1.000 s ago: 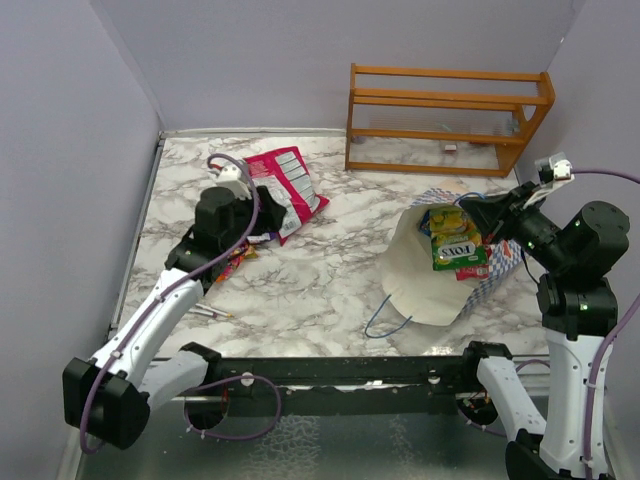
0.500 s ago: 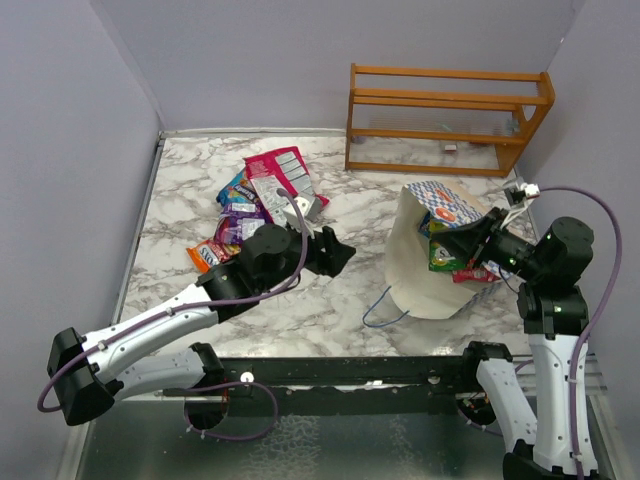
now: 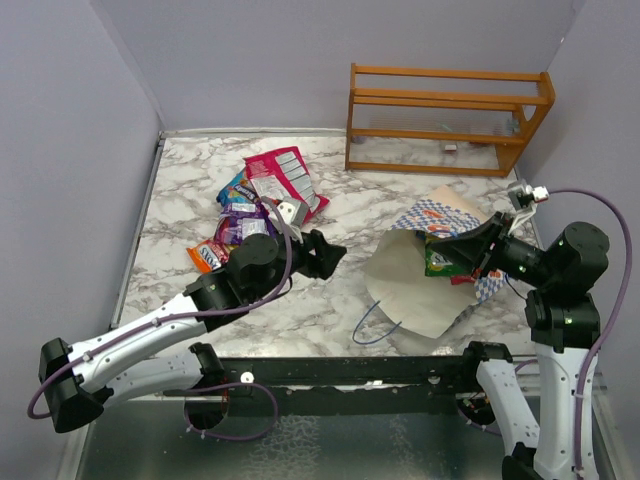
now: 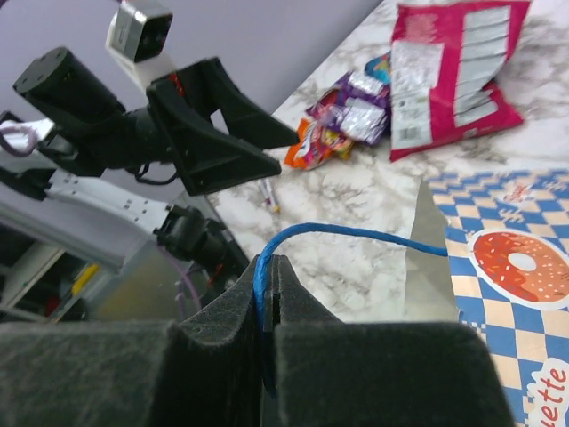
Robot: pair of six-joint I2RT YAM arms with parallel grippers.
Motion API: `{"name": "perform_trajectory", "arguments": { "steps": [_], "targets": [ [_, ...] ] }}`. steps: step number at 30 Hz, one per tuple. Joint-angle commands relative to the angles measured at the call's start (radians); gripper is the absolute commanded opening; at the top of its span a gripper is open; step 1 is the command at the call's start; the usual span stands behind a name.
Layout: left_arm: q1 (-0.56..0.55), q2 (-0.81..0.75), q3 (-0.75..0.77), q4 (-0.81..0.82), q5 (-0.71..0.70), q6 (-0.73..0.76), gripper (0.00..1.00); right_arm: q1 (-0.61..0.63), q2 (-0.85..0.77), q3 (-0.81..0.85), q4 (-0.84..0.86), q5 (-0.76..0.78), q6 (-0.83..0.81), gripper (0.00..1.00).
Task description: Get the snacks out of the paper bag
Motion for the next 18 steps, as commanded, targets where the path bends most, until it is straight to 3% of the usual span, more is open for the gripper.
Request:
{"name": "perform_trajectory", "arguments": {
  "steps": [1, 5, 9, 15, 18],
  "targets": [
    [-0.005, -0.053, -0.034, -0.017, -0.018, 0.001, 0.67, 0.043, -0.030, -0.040, -0.109, -0.125, -0.020, 0.02],
    [-0.006, -0.064, -0.070, 0.036, 0.091, -0.007, 0.68, 0.059, -0.074, -0.064, -0.201, -0.071, -0.091, 0.02],
    [-0.072, -0.033, -0.115, 0.143, 0.149, -0.020, 0.68, 0.060, -0.065, -0.088, -0.038, -0.044, 0.012, 0.02],
    [-0.403, 0.057, -0.112, 0.278, -0.115, 0.145, 0.68, 0.060, -0.014, -0.007, -0.003, -0.012, 0.013, 0.02],
    [-0.513, 0.167, -0.100, 0.385, -0.193, 0.279, 0.68, 0.060, -0.012, 0.016, -0.015, -0.004, 0.006, 0.02]
  ]
}}
